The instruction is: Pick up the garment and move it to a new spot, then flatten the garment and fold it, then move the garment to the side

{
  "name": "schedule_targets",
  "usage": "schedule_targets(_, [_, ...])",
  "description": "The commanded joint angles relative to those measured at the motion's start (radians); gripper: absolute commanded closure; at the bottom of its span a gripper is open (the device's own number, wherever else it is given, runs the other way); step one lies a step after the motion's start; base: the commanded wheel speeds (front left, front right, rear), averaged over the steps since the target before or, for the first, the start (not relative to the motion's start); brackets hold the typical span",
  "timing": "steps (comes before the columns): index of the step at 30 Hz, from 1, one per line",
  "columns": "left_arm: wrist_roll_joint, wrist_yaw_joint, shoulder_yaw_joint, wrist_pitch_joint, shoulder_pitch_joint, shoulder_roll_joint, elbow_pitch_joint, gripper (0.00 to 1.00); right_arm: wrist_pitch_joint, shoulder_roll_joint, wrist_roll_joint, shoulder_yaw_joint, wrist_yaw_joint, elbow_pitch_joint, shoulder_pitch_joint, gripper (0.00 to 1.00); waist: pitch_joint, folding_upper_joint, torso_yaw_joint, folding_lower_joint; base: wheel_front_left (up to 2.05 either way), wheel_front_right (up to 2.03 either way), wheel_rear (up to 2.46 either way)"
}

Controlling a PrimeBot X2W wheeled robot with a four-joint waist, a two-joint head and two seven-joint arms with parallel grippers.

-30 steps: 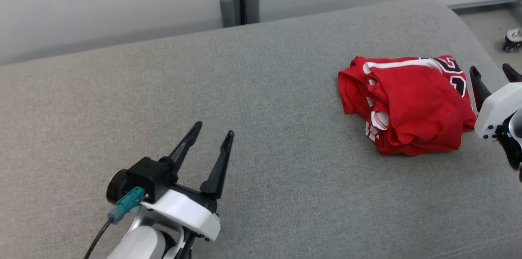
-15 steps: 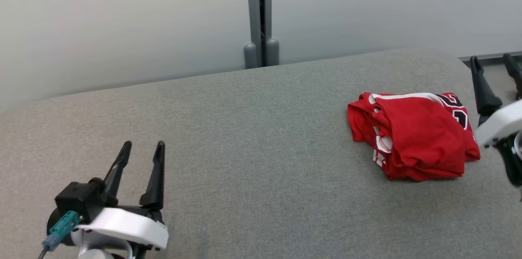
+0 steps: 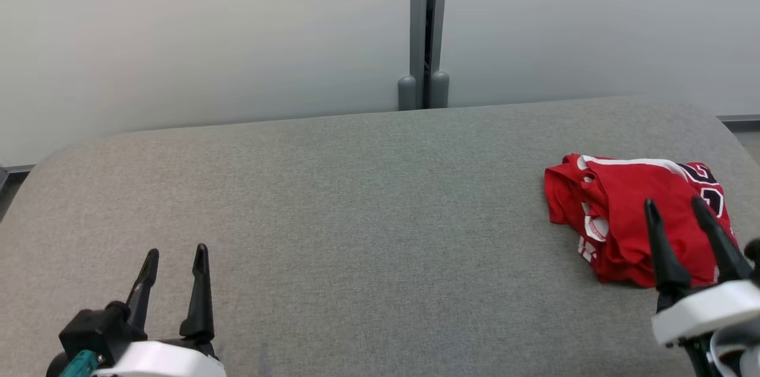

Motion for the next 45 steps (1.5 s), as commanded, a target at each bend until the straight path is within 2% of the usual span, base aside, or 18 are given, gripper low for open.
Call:
schedule_targets(1, [0.01, -0.002, 0.002, -0.014, 0.01, -0.01, 0.011, 0.0, 0.019, 0.027, -0.011, -0.027, 0.0, -0.052, 0.047, 0.0, -0.001, 0.0, 0.014, 0.0, 0.0, 0.0, 0.0])
schedule_targets(7, [0.019, -0.024, 0.013, -0.037, 0.027, -0.045, 0.056, 0.0, 0.071, 0.091, -0.053, -0.06, 0.0, -0.195, 0.163, 0.0, 0.0, 0.0, 0.034, 0.0, 0.0, 0.0, 0.0])
schedule_targets(12, [0.035, -0.042, 0.017, -0.042, 0.024, -0.064, 0.077, 0.0, 0.098, 0.104, -0.063, -0.064, 0.0, -0.25, 0.195, 0.0, -0.004, 0.0, 0.048, 0.0, 0.0, 0.0, 0.0])
schedule_targets(29, [0.055, -0.06, 0.014, -0.042, 0.01, -0.074, 0.083, 0.0, 0.135, 0.11, -0.065, -0.059, 0.0, -0.293, 0.206, 0.0, -0.002, 0.0, 0.058, 0.0, 0.0, 0.0, 0.0])
schedule_targets(30, [0.051, -0.059, 0.011, -0.039, 0.022, -0.079, 0.081, 1.0, 0.131, 0.113, -0.061, -0.057, 0.0, -0.287, 0.205, 1.0, -0.002, 0.0, 0.058, 0.0, 0.0, 0.0, 0.0])
schedule_targets(33, [0.043, -0.061, 0.005, -0.034, 0.039, -0.095, 0.103, 1.0, 0.131, 0.125, -0.053, -0.053, 0.0, -0.26, 0.213, 1.0, -0.002, 0.0, 0.058, 0.0, 0.0, 0.0, 0.0])
schedule_targets(45, [-0.126, -0.119, 0.074, 0.022, 0.01, -0.129, 0.128, 1.0, 0.149, 0.136, 0.159, -0.068, 0.0, -0.209, 0.178, 1.0, 0.004, 0.0, 0.056, 0.0, 0.0, 0.0, 0.0])
